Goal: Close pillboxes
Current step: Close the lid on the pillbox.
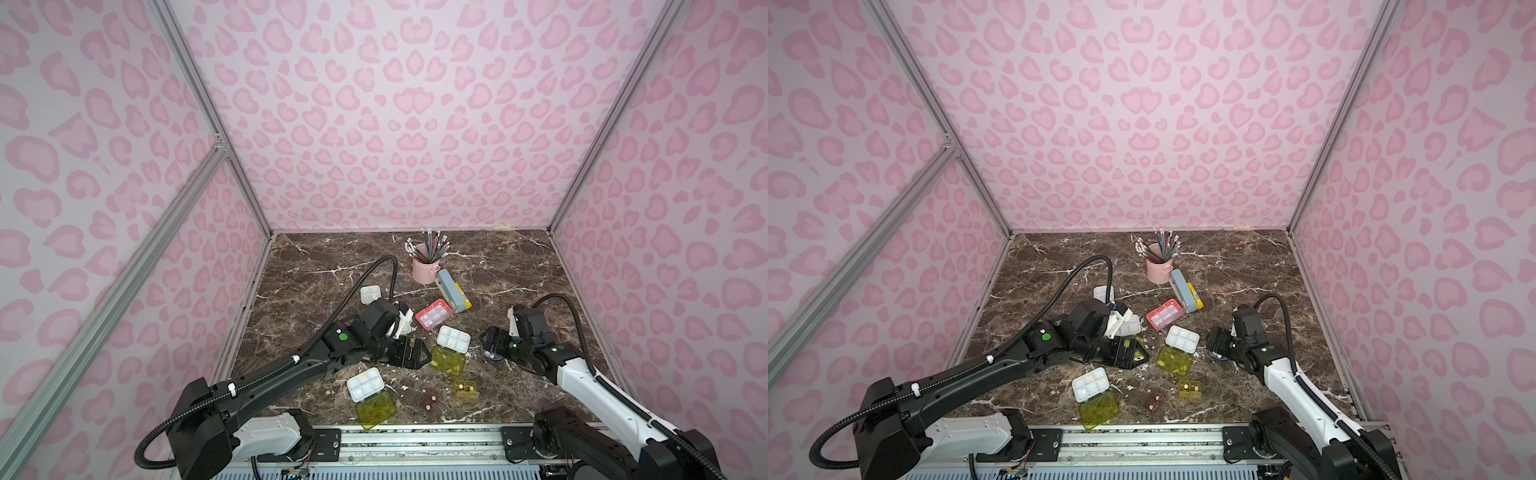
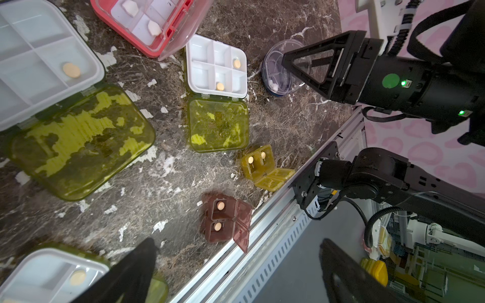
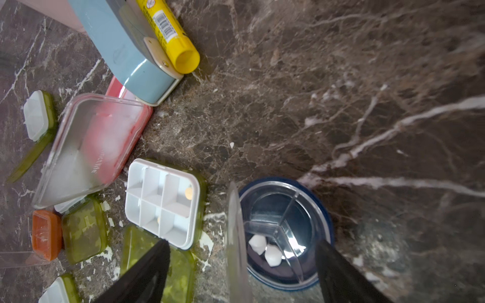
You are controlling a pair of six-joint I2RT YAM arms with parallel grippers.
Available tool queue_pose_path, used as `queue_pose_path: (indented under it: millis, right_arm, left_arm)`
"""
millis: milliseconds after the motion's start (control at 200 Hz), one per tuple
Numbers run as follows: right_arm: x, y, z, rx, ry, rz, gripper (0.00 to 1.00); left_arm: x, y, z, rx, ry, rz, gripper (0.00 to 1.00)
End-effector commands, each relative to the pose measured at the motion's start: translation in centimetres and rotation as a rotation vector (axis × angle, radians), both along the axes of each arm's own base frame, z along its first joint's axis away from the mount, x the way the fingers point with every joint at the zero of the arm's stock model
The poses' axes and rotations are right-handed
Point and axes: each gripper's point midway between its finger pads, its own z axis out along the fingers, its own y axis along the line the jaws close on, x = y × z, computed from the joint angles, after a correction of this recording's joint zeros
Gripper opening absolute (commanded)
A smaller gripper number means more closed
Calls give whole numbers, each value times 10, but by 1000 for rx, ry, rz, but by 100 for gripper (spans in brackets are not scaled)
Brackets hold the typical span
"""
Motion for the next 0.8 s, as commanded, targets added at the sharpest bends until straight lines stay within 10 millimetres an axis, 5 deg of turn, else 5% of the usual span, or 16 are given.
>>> queue_pose_path:
  millis: [0,310,795]
  right_arm:
    - [-1,-7,-1,-28,-11,-24,88]
    - [-2,-20,-12,-85,30,-82,89]
    - [-7,-13,-30,-49,70,-62,84]
  left_arm:
    - [3,-4,4,-25,-16,-4,98]
    - [2,-3,4,-25,-17,-4,98]
    - [2,-3,1,-18,-14,-3,98]
